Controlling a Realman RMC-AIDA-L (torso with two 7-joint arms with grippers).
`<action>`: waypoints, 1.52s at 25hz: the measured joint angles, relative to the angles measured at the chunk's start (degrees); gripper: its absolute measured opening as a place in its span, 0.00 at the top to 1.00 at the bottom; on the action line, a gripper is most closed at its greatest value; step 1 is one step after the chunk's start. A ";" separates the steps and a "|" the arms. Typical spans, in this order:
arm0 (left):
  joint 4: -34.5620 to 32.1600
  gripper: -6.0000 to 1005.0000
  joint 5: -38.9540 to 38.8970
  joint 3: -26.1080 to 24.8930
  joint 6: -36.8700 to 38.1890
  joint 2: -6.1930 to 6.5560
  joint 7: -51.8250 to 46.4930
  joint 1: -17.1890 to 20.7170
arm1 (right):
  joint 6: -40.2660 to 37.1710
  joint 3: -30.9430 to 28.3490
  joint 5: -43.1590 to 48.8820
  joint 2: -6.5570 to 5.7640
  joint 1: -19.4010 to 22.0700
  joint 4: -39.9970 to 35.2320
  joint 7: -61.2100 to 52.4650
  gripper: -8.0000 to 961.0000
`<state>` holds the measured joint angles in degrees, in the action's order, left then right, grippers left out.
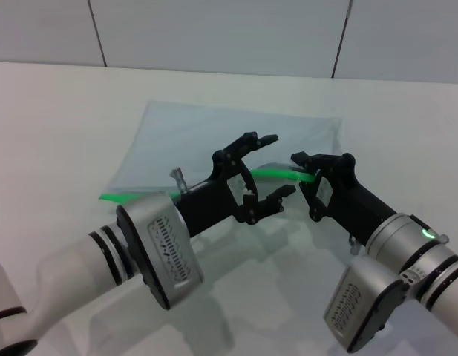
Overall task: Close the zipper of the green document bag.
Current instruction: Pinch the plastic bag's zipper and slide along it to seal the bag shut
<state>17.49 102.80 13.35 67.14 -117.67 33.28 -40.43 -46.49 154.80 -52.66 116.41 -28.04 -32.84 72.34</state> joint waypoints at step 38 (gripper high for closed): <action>1.72 0.43 0.57 -1.04 -1.29 -0.04 13.95 -0.08 | 0.09 1.29 0.02 0.12 -0.69 -0.03 0.26 0.94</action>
<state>19.21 103.38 12.31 65.86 -117.70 47.23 -40.51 -46.39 156.09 -52.64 116.52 -28.73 -32.87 72.60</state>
